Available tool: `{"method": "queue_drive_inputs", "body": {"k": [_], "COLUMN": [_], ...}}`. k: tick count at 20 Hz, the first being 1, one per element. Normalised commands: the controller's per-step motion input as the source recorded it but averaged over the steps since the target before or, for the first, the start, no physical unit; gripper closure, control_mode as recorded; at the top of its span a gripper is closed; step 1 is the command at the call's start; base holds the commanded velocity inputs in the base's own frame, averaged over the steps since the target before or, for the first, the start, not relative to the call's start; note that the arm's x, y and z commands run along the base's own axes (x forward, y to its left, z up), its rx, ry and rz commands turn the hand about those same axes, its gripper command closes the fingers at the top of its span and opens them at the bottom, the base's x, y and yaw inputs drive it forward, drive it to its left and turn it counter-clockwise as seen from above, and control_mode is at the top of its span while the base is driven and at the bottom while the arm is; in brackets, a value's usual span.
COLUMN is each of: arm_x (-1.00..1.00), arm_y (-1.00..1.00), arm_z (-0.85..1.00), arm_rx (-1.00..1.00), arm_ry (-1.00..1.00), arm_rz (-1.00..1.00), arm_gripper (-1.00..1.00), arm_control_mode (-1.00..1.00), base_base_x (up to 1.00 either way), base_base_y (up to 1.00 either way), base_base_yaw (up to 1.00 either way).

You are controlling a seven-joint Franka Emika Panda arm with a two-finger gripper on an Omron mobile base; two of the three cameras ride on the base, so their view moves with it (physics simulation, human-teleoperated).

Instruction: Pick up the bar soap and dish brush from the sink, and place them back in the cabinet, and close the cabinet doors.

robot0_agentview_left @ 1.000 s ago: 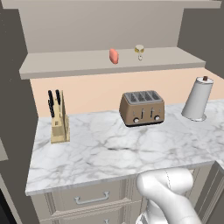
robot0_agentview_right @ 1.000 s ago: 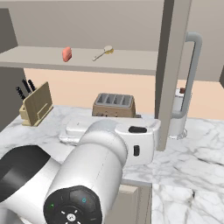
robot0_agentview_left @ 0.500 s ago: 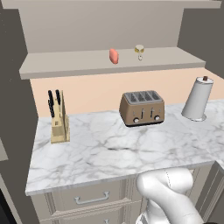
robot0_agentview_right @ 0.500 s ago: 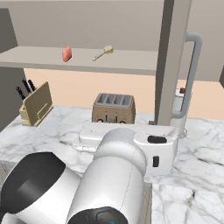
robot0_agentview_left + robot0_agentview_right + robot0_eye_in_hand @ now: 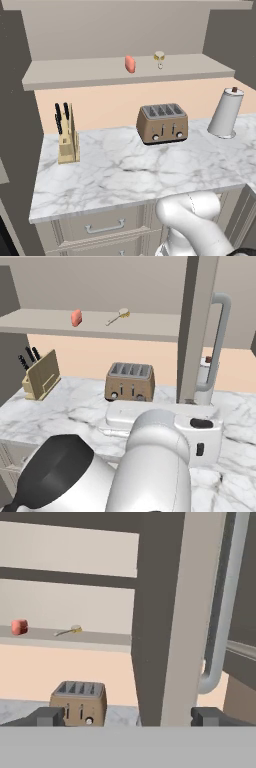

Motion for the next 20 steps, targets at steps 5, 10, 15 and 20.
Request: {"method": "queue_drive_inputs", "body": {"k": [5, 10, 15, 20], "arm_x": [-0.01, 0.0, 0.0, 0.0], "arm_y": [-0.23, -0.23, -0.2, -0.15], "arm_z": [0.0, 0.0, 0.0, 0.0], "arm_rx": [0.0, 0.0, 0.0, 0.0], "arm_ry": [0.0, 0.0, 0.0, 0.0], "arm_rz": [0.0, 0.0, 0.0, 0.04], "arm_gripper": [-1.0, -1.0, -1.0, -1.0], "arm_control_mode": [-1.0, -1.0, -1.0, -1.0], "base_base_x": [0.0, 0.0, 0.0, 0.0], "base_base_y": [0.0, 0.0, 0.0, 0.0], "base_base_yaw": [0.0, 0.0, 0.0, 0.0]}}
